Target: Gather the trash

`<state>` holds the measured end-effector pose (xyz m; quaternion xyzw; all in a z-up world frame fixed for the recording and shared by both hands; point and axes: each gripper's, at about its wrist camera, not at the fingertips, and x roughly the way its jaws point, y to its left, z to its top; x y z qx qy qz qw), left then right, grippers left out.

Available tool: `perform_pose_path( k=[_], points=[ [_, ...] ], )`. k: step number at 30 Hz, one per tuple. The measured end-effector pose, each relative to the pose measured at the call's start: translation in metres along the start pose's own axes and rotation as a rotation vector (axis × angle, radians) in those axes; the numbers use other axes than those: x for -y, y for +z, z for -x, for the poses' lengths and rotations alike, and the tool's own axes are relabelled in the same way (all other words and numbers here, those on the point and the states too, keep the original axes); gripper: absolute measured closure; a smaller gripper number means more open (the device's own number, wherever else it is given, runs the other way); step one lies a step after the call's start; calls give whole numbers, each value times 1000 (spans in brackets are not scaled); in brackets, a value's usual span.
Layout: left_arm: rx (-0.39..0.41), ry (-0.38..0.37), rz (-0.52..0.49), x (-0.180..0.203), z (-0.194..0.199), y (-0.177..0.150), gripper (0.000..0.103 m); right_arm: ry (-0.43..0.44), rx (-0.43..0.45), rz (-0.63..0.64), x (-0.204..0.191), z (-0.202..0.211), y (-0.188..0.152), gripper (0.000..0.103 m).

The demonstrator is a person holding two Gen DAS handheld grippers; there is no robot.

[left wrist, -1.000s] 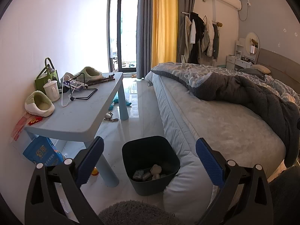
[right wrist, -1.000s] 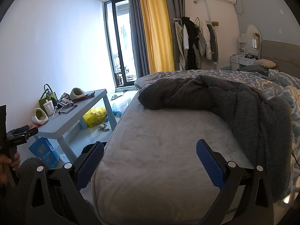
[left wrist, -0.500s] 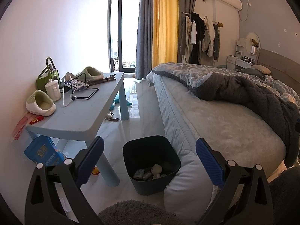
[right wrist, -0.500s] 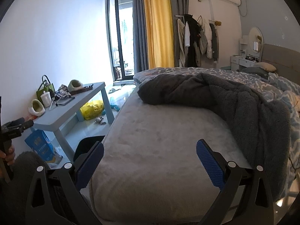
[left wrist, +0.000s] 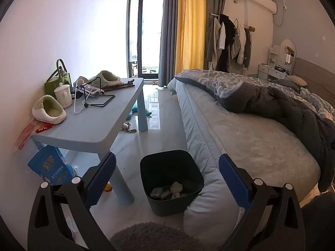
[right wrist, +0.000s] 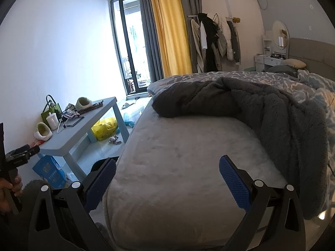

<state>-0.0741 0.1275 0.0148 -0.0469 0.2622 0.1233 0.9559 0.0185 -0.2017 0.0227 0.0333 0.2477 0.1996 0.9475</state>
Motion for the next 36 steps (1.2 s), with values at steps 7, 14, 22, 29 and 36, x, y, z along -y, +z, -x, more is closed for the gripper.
perform_pose_path(
  k=[7,14,22,29,36],
  points=[
    [-15,7,-37,9,-4,1,3,15,0,2,-1,-2,2,3],
    [-34,-1,-52,13,-8,0,3,17,-2,6,-1,-3,3,3],
    [-32,-4,-54,12,-8,0,3,13,-4,20,-5,-4,4,3],
    [-32,-5,-58,13,-8,1,3,13,-4,19,-6,-4,3,3],
    [-30,-6,-59,13,-8,1,3,13,-4,19,-6,-4,3,3]
  ],
)
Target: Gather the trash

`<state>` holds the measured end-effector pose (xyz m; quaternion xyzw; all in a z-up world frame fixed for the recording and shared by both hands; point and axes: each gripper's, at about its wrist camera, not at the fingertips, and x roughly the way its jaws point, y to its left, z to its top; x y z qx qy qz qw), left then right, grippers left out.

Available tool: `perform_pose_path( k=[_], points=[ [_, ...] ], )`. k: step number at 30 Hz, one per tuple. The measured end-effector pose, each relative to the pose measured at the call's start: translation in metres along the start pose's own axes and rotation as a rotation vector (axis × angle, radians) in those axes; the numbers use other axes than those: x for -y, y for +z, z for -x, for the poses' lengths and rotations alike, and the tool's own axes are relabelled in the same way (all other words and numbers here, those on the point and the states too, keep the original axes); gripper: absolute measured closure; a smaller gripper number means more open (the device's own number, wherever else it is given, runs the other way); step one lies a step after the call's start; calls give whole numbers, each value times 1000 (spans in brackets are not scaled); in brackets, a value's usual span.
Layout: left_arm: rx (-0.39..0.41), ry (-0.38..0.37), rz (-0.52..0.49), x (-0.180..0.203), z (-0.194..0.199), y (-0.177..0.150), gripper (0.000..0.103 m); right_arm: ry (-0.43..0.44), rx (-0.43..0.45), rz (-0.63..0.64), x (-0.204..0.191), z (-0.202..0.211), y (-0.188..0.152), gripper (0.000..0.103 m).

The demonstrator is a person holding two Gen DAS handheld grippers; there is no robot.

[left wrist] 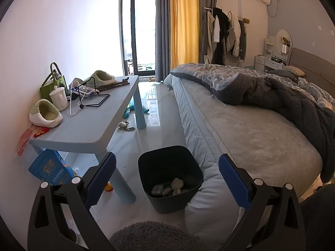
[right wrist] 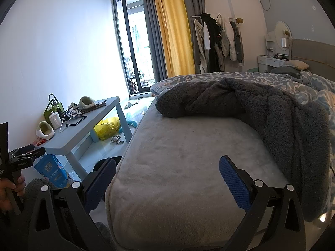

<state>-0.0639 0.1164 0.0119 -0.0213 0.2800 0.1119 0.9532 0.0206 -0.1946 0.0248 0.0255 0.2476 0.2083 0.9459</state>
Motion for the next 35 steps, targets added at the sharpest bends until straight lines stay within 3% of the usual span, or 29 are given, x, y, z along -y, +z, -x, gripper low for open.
perform_pose_path(
  k=[35],
  points=[
    [-15,8,-3,3,-3,-4,3,-3,-1,-2,-3,2,0,3]
  ],
)
